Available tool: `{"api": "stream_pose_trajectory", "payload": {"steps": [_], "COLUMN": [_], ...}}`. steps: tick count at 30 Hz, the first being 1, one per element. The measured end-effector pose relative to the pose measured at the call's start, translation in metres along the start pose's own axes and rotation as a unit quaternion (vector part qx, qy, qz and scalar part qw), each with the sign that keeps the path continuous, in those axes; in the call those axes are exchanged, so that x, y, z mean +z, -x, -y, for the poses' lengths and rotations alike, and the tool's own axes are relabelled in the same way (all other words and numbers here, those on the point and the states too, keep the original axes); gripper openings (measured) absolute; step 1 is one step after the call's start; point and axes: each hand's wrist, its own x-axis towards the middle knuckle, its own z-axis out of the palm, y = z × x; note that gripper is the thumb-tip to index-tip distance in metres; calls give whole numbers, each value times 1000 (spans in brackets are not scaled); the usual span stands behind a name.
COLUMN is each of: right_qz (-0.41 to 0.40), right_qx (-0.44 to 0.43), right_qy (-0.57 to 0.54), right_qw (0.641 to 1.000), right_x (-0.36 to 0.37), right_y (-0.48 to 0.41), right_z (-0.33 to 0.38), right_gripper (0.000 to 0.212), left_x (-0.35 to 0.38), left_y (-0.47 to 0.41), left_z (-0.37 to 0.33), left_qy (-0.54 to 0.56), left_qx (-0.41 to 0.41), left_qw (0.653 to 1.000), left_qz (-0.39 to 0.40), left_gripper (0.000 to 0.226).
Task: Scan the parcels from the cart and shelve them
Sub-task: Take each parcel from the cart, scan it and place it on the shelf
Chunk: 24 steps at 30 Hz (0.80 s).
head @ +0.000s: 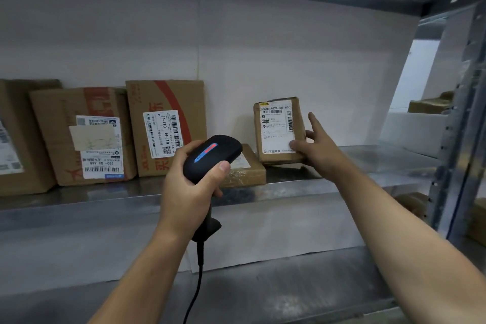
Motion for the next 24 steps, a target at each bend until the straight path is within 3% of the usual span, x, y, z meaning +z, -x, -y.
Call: {"api": "stream_pose_trajectory", "payload": {"steps": [9, 16, 24], "right_qz": [21, -28, -28], "right_qx": [-15, -4, 8], "right_qy": [112, 153, 119], "right_qw": [993, 988, 992], "right_x": [5, 12, 21], "right_y": [-27, -46, -56], "right_z": [-12, -16, -20], "right_gripper": [105, 97, 85], "left_x": [4, 7, 1], "left_y": [-10, -13, -14], "left_z": [3, 7, 5], "left_qy": [-24, -34, -32], "left_qx": [0, -3, 0], "left_qw": [1000, 999, 999], "left_qz": [-10, -7, -10], "left_gripper": [51, 51, 53]}}
